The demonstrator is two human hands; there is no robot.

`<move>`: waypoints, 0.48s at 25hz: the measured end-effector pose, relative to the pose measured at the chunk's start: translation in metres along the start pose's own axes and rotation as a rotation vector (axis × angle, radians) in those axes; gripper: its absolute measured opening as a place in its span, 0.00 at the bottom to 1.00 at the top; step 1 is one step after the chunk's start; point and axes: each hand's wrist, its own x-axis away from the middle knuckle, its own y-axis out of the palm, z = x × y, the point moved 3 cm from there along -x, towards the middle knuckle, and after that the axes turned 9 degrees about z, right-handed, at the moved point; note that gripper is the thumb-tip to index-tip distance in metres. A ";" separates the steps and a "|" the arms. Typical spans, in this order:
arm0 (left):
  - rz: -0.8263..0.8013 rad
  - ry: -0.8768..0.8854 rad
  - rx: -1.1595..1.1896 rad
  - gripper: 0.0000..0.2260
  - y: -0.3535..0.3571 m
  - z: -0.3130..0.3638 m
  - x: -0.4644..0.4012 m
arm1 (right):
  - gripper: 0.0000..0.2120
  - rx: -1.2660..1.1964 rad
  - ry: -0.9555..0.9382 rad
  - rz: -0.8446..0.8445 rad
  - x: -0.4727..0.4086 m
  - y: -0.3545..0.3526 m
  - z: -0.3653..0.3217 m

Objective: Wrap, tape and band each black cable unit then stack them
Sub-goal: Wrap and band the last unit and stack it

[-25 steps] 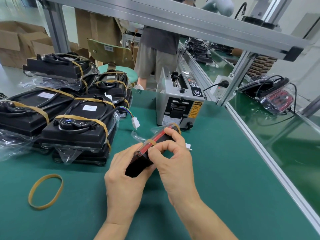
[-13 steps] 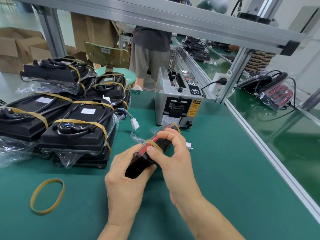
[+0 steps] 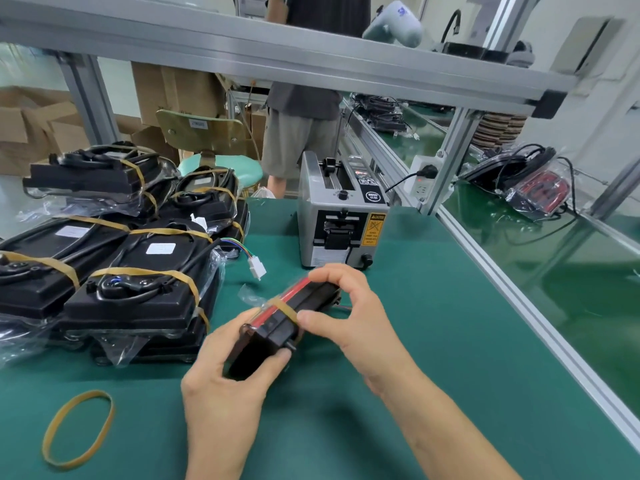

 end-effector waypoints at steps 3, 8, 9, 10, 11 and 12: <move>0.030 -0.022 -0.066 0.27 -0.012 0.007 -0.004 | 0.16 0.119 -0.014 -0.074 -0.016 -0.013 0.010; -0.080 0.425 -0.405 0.31 0.012 0.052 -0.008 | 0.14 0.145 -0.046 -0.134 -0.037 -0.023 0.023; -0.105 0.490 -0.482 0.28 0.020 0.059 -0.011 | 0.12 0.136 -0.012 -0.148 -0.042 -0.024 0.025; -0.124 0.541 -0.576 0.24 0.025 0.063 -0.015 | 0.11 0.119 0.039 -0.167 -0.048 -0.026 0.027; -0.162 0.563 -0.677 0.21 0.029 0.063 -0.019 | 0.09 0.114 0.087 -0.183 -0.056 -0.028 0.028; -0.217 0.550 -0.763 0.20 0.031 0.063 -0.024 | 0.09 0.124 0.122 -0.170 -0.064 -0.030 0.029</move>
